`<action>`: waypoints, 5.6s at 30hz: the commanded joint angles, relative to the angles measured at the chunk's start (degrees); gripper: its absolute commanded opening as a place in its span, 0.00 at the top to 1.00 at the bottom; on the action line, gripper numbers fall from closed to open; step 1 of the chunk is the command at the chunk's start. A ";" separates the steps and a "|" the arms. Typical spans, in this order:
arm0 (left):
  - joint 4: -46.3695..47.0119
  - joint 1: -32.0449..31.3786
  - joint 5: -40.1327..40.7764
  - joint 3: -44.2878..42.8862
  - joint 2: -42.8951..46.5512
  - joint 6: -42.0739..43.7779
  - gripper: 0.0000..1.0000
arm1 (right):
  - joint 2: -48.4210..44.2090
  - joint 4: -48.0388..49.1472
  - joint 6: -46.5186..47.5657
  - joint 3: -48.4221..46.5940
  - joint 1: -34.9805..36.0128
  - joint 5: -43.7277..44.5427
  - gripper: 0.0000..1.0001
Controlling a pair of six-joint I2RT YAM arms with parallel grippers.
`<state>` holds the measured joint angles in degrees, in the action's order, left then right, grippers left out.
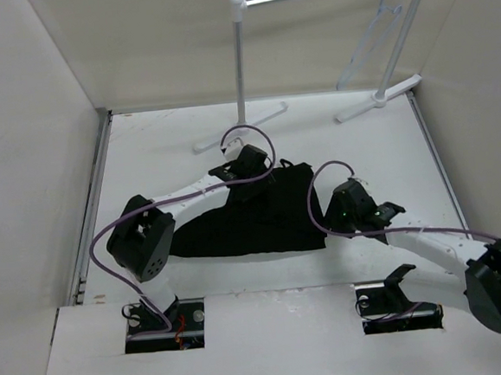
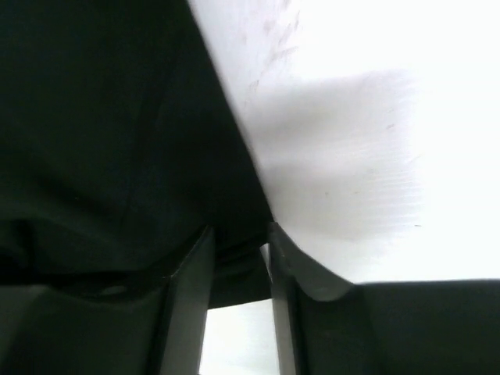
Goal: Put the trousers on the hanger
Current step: Fold the trousers at the center of the board, then pick up the hanger from the clothesline, then place the trousers on the hanger.
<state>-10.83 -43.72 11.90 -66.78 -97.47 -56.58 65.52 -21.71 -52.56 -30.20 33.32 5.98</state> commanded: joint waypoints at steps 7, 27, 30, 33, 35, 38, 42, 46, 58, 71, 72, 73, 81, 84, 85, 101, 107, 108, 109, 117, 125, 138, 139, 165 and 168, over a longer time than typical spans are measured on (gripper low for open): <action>5.47 3.96 -1.62 -0.10 1.48 -0.64 0.43 | -17.00 -10.45 7.54 -16.00 -10.93 -2.98 0.24; -2.52 8.08 0.05 28.02 39.37 0.24 0.68 | 35.98 0.01 16.34 -84.49 -35.74 -23.37 0.39; -4.02 9.40 -0.21 28.99 40.78 0.06 0.66 | 39.15 0.36 16.96 -86.87 -35.56 -24.34 0.50; -4.37 9.67 -0.21 29.08 40.61 0.06 0.66 | 41.09 1.93 17.40 -87.93 -35.48 -27.15 0.63; -4.46 9.58 -0.30 28.82 40.08 -0.20 0.66 | 41.36 2.73 17.40 -88.11 -35.48 -27.86 0.75; -4.46 9.14 -0.30 27.94 39.55 -0.29 0.65 | 40.66 3.96 17.49 -88.10 -35.48 -28.21 0.86; -4.81 9.05 -0.47 26.27 39.02 -0.20 0.60 | 38.03 5.72 18.28 -88.98 -35.13 -27.86 0.90; -5.60 9.67 -1.18 23.64 38.32 0.32 0.47 | 35.30 4.84 19.07 -89.69 -34.42 -28.74 0.91; -5.08 11.08 -7.23 6.25 32.53 6.30 0.36 | 20.29 2.11 24.69 -70.03 -29.77 -26.29 0.93; -15.70 0.72 -9.97 -31.45 10.04 16.41 0.45 | -4.24 -4.29 23.20 -32.76 -10.88 -10.30 0.93; -16.58 -0.69 -10.14 -33.74 7.93 16.85 0.46 | -5.82 -5.61 23.11 -30.56 -9.30 -8.54 0.93; -17.46 -1.92 -9.88 -35.76 5.91 17.37 0.46 | -7.40 -6.75 22.94 -28.71 -7.98 -6.96 0.93; -21.42 -7.55 -10.84 -43.51 -4.56 17.90 0.53 | -15.42 -11.24 18.72 -20.43 -2.87 -2.91 0.93; -23.44 -8.70 -11.11 -45.80 -7.20 18.34 0.54 | -16.29 -12.82 18.54 -19.73 -1.47 -0.01 0.93; -24.14 -8.79 -11.11 -46.33 -7.99 18.34 0.55 | -16.47 -13.26 18.54 -19.73 -1.20 0.43 0.93; -24.41 -10.46 -12.43 -53.71 -18.80 15.80 0.55 | -15.07 -15.81 21.62 -22.80 1.17 5.62 0.93; -24.06 -9.14 -12.16 -55.03 -21.18 15.00 0.59 | -13.84 -15.81 22.23 -23.85 2.58 7.03 0.93; -24.24 -8.97 -12.34 -55.47 -21.70 15.00 0.61 | -13.75 -15.90 22.41 -23.94 2.75 7.20 0.93; -24.33 -8.88 -12.43 -55.73 -22.06 14.92 0.64 | -13.66 -16.08 22.58 -24.12 3.02 7.64 0.93; -23.36 -8.96 -13.22 -54.95 -20.40 12.02 0.95 | -14.45 -19.33 23.81 -25.00 4.07 12.83 0.87; -9.23 -9.84 -9.27 -35.47 -7.22 5.17 0.98 | -21.74 -20.56 20.75 -26.59 0.75 4.32 0.48; 13.72 -14.85 4.26 -8.20 -0.35 -1.52 1.00 | -17.98 0.42 7.38 -9.19 -9.29 -10.46 0.82; 14.43 -15.20 4.97 -7.40 -0.87 -1.61 1.00 | -17.01 2.10 7.21 -8.31 -9.28 -10.46 0.80; 17.33 -16.96 10.69 2.89 -5.71 -5.03 1.00 | 14.90 28.22 8.87 -0.83 -12.18 -13.36 0.36; 17.42 -17.05 10.34 2.98 -5.71 -5.47 1.00 | 18.14 29.62 8.87 -0.92 -12.18 -15.46 0.37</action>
<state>6.33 -60.01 21.28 -64.60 -103.26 -61.84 80.55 4.60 -42.54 -31.64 21.34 -7.64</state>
